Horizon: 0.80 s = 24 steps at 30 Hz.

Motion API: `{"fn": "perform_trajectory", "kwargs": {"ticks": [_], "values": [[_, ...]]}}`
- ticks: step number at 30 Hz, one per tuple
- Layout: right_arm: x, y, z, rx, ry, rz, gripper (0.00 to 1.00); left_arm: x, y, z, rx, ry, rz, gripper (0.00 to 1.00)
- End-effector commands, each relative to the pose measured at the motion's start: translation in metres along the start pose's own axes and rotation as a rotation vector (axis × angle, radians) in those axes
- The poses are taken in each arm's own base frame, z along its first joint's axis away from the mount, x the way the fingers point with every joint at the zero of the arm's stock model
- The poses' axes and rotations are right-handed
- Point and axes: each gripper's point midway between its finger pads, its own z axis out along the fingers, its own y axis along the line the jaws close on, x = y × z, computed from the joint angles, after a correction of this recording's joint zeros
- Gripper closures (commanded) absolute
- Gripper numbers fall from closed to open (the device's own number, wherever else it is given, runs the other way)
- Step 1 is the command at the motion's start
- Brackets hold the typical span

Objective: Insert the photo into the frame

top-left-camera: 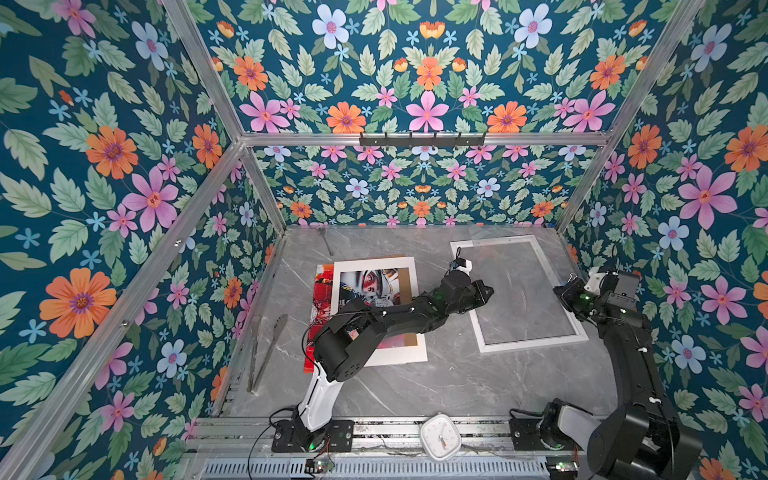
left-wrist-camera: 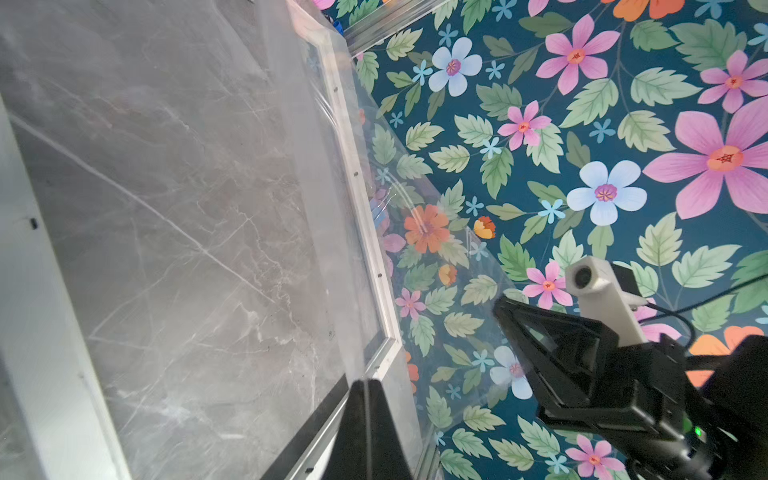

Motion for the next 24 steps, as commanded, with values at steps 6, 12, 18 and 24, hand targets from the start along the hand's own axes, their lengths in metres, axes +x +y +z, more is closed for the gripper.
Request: {"fn": "perform_trajectory", "kwargs": {"ticks": [6,12,18,24], "values": [[-0.014,-0.01,0.015,0.017,-0.018,-0.006,1.0,0.0,0.003,0.012,0.039,-0.041,0.012,1.0],[-0.007,-0.025,0.022,0.068,0.018,0.037,1.0,0.01,0.011,0.014,0.035,-0.047,0.005,1.0],[-0.01,-0.034,0.019,0.105,-0.009,0.043,1.0,0.018,0.022,0.016,0.03,-0.041,-0.004,1.0],[-0.008,-0.039,0.021,0.117,-0.005,0.056,1.0,0.022,0.021,0.016,0.031,-0.039,-0.011,1.0]]}}
